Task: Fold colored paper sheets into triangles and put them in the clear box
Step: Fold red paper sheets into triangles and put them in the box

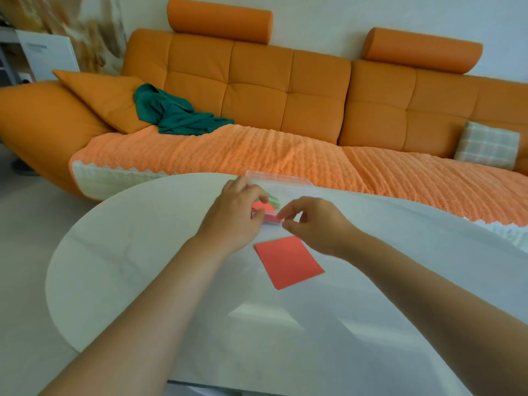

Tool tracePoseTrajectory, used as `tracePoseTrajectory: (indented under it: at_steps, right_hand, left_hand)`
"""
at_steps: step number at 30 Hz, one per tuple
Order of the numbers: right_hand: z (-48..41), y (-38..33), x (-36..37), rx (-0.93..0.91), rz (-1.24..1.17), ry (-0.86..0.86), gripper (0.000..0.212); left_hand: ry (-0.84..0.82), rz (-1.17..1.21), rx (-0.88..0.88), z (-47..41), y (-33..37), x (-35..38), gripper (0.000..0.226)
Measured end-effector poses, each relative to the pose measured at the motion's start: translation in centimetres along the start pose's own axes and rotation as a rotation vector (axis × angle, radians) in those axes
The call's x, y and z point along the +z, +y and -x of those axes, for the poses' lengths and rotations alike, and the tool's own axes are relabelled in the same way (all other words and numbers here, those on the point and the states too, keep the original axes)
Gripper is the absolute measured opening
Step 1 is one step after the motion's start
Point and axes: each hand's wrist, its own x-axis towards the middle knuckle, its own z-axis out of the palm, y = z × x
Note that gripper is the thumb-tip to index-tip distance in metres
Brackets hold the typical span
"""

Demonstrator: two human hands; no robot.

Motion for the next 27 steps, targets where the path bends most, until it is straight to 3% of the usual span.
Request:
tracePoseTrajectory:
  at_steps: [5, 8, 12, 17, 27]
  right_hand:
    - [4.5, 1.5, 1.5, 0.017, 0.148, -0.18, 0.036]
    - [6.0, 2.2, 2.3, -0.025, 0.168, -0.211, 0.054]
    - [6.8, 3.3, 2.6, -0.107, 0.098, -0.182, 0.053]
    - [6.6, 4.3, 2.6, -0.135, 0.104, -0.108, 0.054]
    - [7.0, 4.1, 2.1, -0.02, -0.057, -0.032, 0.058]
  left_hand:
    - [-0.282, 0.077, 0.024, 2.3, 1.5, 0.8, 0.024]
    - [-0.475, -0.019, 0.011, 3.4, 1.8, 1.3, 0.047]
    - [-0.683, -0.15, 0.034, 4.2, 2.0, 1.5, 0.069]
    - [-0.616, -0.11, 0.041, 4.2, 1.6, 1.6, 0.058]
    - [-0.341, 0.108, 0.035, 3.9, 0.7, 3.3, 0.03]
